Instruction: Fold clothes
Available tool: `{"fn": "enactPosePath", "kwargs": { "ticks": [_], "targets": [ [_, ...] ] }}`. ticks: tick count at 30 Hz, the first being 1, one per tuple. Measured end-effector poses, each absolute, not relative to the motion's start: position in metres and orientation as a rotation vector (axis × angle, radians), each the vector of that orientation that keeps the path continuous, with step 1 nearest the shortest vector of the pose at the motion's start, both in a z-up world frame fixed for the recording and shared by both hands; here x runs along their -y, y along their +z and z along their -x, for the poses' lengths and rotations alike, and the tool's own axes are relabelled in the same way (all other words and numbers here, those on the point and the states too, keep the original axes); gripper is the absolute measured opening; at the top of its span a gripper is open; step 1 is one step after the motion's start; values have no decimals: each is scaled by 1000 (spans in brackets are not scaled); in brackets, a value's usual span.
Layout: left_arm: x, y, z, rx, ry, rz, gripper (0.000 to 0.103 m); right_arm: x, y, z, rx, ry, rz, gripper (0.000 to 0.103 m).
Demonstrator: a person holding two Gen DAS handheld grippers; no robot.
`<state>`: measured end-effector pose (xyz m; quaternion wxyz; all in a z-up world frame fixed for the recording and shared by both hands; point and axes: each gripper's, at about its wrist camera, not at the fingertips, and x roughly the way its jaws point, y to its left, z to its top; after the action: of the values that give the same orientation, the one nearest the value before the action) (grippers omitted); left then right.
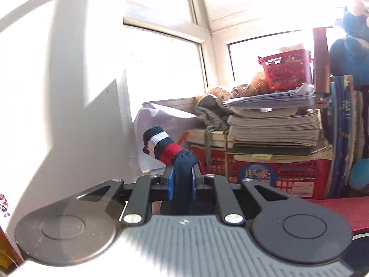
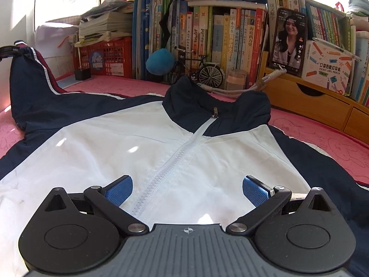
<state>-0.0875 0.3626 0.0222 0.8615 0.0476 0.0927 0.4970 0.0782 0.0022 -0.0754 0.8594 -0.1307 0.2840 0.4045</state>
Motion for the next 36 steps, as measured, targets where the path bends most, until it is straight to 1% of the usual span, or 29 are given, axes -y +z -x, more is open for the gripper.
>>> {"fn": "enactPosePath", "kwargs": {
  "ticks": [2,5,7,8,9,12,13,15,17,18,20,23,24,28,29,30,31,32,36],
  "targets": [
    [-312,29,76,-173,910,-155,15,21,-61,-84,-598,830,196,103],
    [-233,8,40,-257,688,-181,16,61,-45,-97,-620,781,34,103],
    [-181,-6,15,-316,538,-198,21,83,-42,-106,-651,752,-69,103],
    [-156,-21,3,-390,454,-214,28,93,-42,-110,-673,735,-119,103],
    [-138,-37,-11,-471,377,-237,32,101,-44,-115,-702,722,-164,103],
    [-97,-78,-40,-674,247,-280,34,108,-55,-122,-774,712,-232,103],
    [-89,-85,-38,-708,232,-281,36,106,-57,-123,-787,714,-237,103],
    [-84,-87,-25,-701,215,-277,49,96,-61,-124,-801,728,-227,103],
    [-90,-81,-2,-647,225,-275,82,78,-62,-124,-807,760,-197,103],
    [-97,-76,9,-616,234,-258,84,66,-61,-125,-809,779,-183,103],
    [-112,-66,30,-556,253,-223,84,34,-56,-128,-814,832,-162,103],
    [-152,-54,47,-559,367,-129,84,-23,-52,-134,-836,892,-140,100],
    [-167,-52,51,-564,409,-90,84,-41,-55,-137,-847,901,-135,97],
    [-222,-46,73,-577,540,68,83,-97,-74,-145,-883,900,-114,95],
    [-234,-46,78,-578,562,101,83,-107,-78,-144,-875,895,-101,81],
    [-244,-46,83,-580,584,130,82,-115,-80,-143,-873,884,-80,31],
    [-251,-47,87,-584,606,131,82,-119,-80,-143,-885,861,-64,15],
    [-255,-50,90,-587,626,116,82,-118,-79,-143,-893,847,-70,16],
    [-263,-59,94,-596,673,76,83,-91,-64,-140,-828,824,-75,10]
  ]
}}
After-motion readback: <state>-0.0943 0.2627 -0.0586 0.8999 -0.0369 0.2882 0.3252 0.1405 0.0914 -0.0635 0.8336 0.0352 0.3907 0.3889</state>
